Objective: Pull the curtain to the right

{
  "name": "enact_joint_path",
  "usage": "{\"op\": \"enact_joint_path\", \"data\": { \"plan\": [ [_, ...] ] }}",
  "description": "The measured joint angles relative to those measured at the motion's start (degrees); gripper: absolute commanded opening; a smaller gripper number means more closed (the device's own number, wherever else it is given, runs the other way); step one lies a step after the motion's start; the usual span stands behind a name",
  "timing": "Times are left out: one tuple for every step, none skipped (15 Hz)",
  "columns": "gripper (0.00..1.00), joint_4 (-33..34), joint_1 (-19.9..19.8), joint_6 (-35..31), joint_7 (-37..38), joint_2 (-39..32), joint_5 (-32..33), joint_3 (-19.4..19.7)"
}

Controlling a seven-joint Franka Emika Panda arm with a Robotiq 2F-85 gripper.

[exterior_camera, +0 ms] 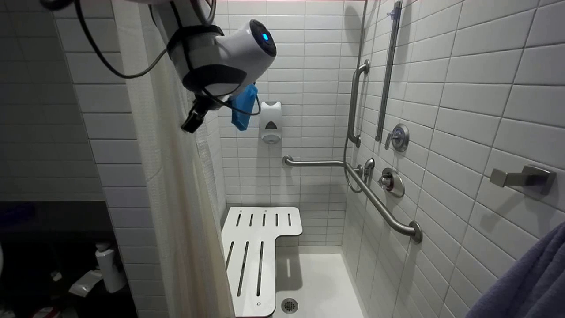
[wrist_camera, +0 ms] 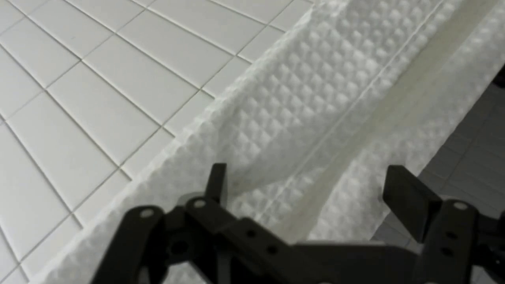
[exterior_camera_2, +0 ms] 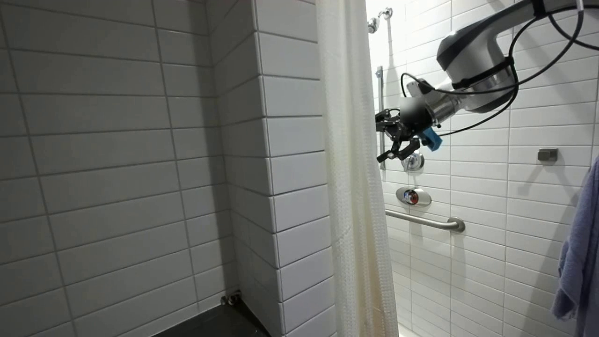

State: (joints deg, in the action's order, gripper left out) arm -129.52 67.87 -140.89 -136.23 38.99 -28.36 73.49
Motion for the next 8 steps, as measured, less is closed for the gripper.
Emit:
{"op": "enact_joint_path", "data": {
  "plan": [
    [1.0, 0.0, 0.7, -1.0, 0.1, 1.2, -1.8, 0.2],
    [1.0, 0.0, 1.5, -2.1, 0.1, 2.5, -3.5, 0.5],
    [1.0, 0.0, 2.4, -3.4, 0.2, 3.8, -5.1, 0.8],
    [1.0, 0.0, 3.3, -5.0, 0.2, 5.2, -6.6, 1.0],
    [1.0, 0.0, 4.1, -5.9, 0.2, 6.5, -7.3, 1.3],
    [1.0, 0.0, 4.6, -6.4, 0.2, 7.5, -7.6, 1.5],
    [1.0, 0.0, 4.9, -6.5, 0.2, 8.2, -7.6, 1.7],
    [1.0, 0.0, 4.9, -6.6, 0.2, 8.7, -7.6, 1.8]
  ]
}}
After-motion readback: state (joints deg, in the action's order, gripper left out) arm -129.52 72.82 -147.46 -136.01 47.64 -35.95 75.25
